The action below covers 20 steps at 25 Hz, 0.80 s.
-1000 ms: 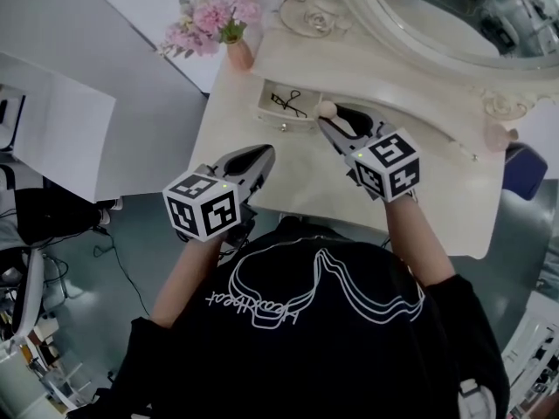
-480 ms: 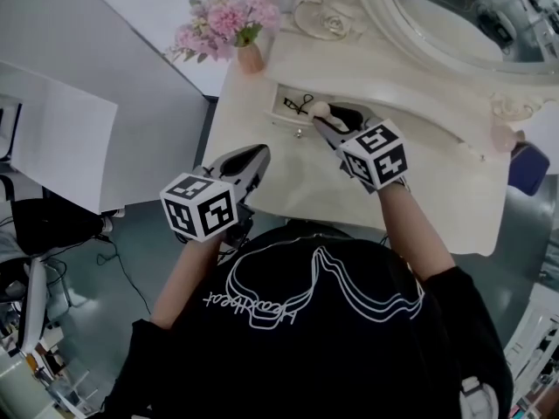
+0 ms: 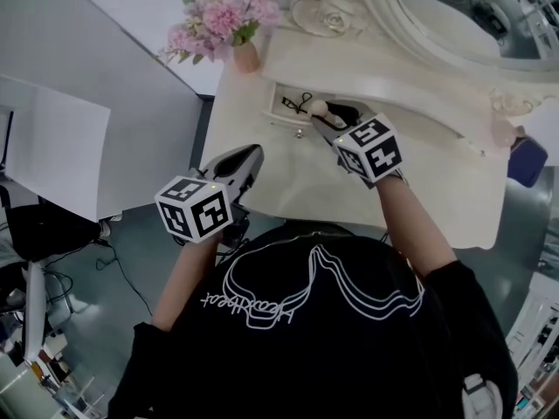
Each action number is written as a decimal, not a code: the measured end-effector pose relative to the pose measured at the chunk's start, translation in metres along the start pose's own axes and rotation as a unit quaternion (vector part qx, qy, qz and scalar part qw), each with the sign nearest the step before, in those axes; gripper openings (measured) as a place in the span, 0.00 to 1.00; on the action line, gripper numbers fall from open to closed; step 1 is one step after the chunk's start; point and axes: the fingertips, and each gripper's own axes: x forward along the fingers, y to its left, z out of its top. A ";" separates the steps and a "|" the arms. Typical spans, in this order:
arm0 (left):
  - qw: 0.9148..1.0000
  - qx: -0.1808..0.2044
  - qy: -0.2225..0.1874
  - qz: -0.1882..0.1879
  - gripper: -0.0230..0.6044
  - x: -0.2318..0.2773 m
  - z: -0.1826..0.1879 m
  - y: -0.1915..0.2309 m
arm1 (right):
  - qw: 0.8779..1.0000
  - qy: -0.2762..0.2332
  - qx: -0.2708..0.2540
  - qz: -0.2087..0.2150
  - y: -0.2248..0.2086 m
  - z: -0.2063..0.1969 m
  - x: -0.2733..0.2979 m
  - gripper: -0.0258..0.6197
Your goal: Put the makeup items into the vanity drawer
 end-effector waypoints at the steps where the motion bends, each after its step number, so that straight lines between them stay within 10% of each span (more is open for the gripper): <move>1: 1.000 -0.001 -0.002 0.000 0.05 0.000 0.000 0.001 | 1.000 -0.001 0.001 0.002 0.000 0.000 0.001 0.26; 20: 1.000 -0.003 -0.005 -0.006 0.05 0.009 -0.001 -0.009 | 0.996 -0.055 0.054 0.034 0.001 0.003 -0.024 0.38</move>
